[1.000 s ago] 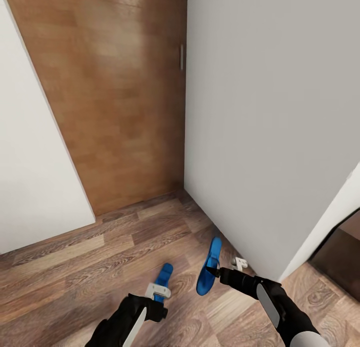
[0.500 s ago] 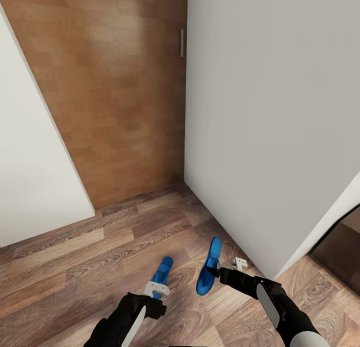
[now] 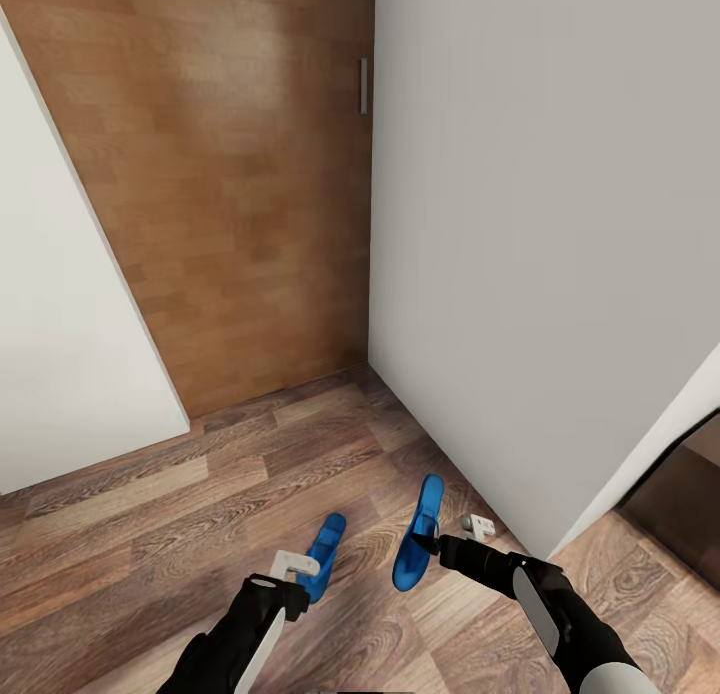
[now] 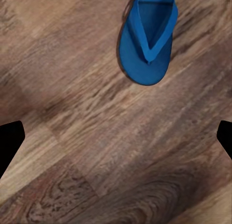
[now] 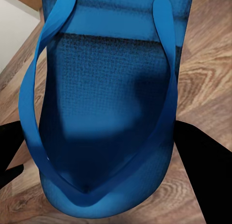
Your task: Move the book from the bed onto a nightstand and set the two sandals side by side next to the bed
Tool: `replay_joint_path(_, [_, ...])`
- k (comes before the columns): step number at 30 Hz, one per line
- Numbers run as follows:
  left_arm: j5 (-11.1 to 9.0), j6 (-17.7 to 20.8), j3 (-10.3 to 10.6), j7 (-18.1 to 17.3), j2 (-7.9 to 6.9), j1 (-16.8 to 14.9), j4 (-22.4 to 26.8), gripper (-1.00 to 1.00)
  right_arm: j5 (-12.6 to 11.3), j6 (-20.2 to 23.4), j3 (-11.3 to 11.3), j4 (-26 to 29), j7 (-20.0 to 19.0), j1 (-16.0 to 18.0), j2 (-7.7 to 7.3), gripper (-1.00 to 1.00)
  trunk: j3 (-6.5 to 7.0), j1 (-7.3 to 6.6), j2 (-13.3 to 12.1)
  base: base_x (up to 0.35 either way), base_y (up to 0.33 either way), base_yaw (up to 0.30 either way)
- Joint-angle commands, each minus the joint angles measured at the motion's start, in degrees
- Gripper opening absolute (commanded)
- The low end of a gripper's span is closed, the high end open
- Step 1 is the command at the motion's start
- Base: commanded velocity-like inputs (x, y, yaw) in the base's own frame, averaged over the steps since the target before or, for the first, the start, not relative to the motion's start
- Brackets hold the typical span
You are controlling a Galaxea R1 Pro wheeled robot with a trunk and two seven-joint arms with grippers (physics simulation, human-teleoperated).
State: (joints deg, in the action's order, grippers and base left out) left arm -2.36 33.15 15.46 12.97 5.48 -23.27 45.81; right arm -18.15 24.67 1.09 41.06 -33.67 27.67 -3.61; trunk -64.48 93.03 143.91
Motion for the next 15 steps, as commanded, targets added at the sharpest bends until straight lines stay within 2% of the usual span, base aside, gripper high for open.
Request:
replay_joint_path(1, [-0.3, 0.3, 0.2, 0.4, -0.03, 0.0, 0.0, 1.00, -0.4, 0.5, 0.1, 0.0, -0.1, 0.0, 0.01, -1.00, -0.05, -0.01, 0.0, 0.000, 0.000, 0.000])
replay_joint_path(9, [-0.4, 0.2, 0.3, 0.4, 0.10, 0.0, -0.1, 1.00, -0.3, 0.4, 0.1, 0.0, 0.1, 0.0, 0.23, -1.00, -0.05, -0.01, 0.0, 0.005, 0.000, 0.000])
replay_joint_path(15, [-0.4, 0.1, 0.5, 0.3, 0.14, 0.0, -0.2, 1.00, -0.2, 0.2, 0.1, 0.0, 0.1, 0.0, 0.35, -1.00, -0.05, -0.01, 0.0, 0.160, 0.000, 0.000])
